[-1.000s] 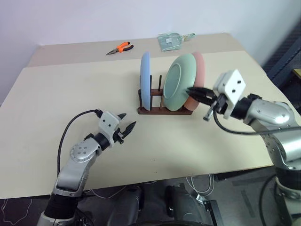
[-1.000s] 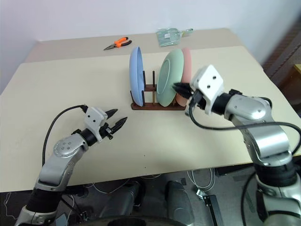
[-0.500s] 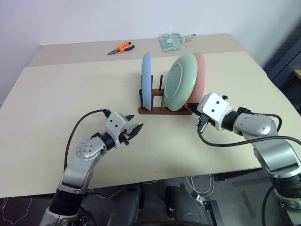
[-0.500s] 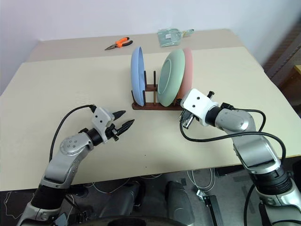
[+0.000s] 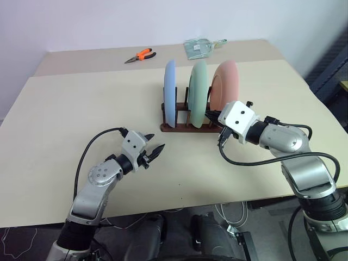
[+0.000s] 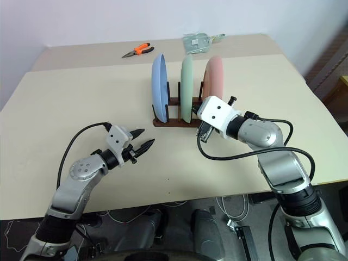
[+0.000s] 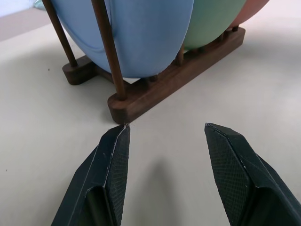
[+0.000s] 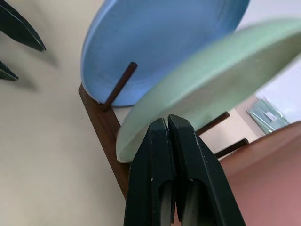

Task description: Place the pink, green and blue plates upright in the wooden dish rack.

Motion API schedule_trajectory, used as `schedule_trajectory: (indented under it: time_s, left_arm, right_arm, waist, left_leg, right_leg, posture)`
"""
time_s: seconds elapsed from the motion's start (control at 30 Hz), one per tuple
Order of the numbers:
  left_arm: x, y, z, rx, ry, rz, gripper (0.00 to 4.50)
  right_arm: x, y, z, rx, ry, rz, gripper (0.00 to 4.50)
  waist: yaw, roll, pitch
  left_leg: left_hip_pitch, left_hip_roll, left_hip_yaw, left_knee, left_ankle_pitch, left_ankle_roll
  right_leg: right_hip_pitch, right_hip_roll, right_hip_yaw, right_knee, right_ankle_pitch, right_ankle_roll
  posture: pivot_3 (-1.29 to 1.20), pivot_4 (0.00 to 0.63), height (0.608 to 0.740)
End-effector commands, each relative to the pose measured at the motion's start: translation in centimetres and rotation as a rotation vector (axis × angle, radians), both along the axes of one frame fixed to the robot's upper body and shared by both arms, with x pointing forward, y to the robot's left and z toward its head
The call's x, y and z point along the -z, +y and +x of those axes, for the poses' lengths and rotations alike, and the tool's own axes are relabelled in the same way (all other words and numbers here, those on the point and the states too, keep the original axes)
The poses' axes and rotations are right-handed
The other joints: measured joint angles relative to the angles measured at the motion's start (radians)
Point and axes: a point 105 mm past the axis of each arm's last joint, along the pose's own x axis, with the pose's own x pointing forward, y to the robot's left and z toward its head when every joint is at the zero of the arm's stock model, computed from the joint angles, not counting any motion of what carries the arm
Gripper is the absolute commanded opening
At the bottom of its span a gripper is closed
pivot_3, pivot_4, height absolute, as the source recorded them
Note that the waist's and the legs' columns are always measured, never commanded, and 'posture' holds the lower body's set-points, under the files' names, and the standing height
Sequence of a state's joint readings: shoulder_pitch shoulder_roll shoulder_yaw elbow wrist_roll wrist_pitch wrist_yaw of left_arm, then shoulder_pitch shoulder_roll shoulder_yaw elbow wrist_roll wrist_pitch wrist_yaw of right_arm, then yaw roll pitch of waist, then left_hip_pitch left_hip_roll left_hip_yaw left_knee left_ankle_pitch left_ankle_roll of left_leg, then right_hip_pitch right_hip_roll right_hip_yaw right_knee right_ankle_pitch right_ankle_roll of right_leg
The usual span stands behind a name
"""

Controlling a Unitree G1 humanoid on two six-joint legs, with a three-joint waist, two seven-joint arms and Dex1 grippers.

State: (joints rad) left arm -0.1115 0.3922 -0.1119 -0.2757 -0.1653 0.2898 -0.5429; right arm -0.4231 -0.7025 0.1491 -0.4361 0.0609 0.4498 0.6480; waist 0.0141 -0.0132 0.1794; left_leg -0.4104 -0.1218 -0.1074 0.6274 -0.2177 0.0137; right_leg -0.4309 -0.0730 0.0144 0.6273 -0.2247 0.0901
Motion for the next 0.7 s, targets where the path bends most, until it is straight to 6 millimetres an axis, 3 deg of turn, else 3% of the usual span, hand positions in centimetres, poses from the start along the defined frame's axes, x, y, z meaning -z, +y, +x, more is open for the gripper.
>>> schedule_trajectory:
  time_s: [0.03,0.1,0.23,0.4,0.5,0.6,0.7]
  left_arm:
    - [-1.1,-0.6,-0.3,0.022,-0.051,-0.009,2.57]
    - [-1.1,-0.7,-0.3,0.024,-0.05,-0.008,2.57]
    - [-0.9,-0.5,-0.5,0.027,-0.042,-0.007,2.57]
    - [-1.0,0.7,0.1,-0.017,-0.054,0.001,2.57]
    - [-1.4,2.3,1.0,-0.092,-0.072,-0.002,2.57]
    - [-1.7,5.8,1.9,-0.23,-0.092,0.008,2.57]
    - [-1.3,8.5,1.8,-0.301,-0.094,0.058,2.57]
  right_arm:
    - [-1.5,0.3,-0.1,-0.02,-0.069,-0.011,0.05]
    - [-2.2,-0.1,0.1,-0.006,-0.104,-0.008,0.05]
    - [-5.9,-1.9,0.3,0.025,-0.221,0.051,0.05]
    - [-10.3,-6.3,0.6,0.141,-0.328,0.165,0.05]
    - [-11.6,-8.9,0.8,0.214,-0.346,0.288,0.05]
    - [-10.0,-13.0,1.3,0.32,-0.235,0.493,0.05]
    - [-4.9,-13.9,1.3,0.339,-0.034,0.541,0.05]
  waist:
    - [0.0,0.0,0.0]
    - [0.0,0.0,0.0]
    - [0.0,0.0,0.0]
    - [0.001,0.0,0.0]
    - [0.0,0.0,0.0]
    - [0.0,0.0,0.0]
    - [0.0,0.0,0.0]
  left_leg:
    - [0.0,0.0,0.0,0.0,0.0,0.0]
    - [0.0,0.0,0.0,0.0,0.0,0.0]
    - [0.0,0.0,0.0,0.0,0.0,0.0]
    - [0.0,0.0,0.0,0.0,0.0,0.0]
    - [0.0,0.0,0.0,0.0,0.0,0.0]
    - [0.0,0.0,0.0,0.0,0.0,0.001]
    - [0.0,0.0,0.0,0.0,0.0,0.001]
  right_leg:
    - [0.0,0.0,0.0,0.0,0.0,0.0]
    - [0.0,0.0,0.0,0.0,0.0,0.0]
    - [0.0,0.0,0.0,0.0,0.0,0.0]
    - [0.001,0.0,0.0,0.0,0.0,0.001]
    - [0.001,0.0,0.0,0.0,0.0,0.001]
    - [0.001,0.0,0.0,0.0,0.001,0.001]
    - [0.001,0.0,0.0,0.0,0.001,0.001]
  posture:
    - [0.0,0.15,0.729]
    - [0.0,0.15,0.729]
    - [0.0,0.15,0.729]
    - [0.0,0.15,0.729]
    - [0.0,0.15,0.729]
    - [0.0,0.15,0.729]
    - [0.0,0.15,0.729]
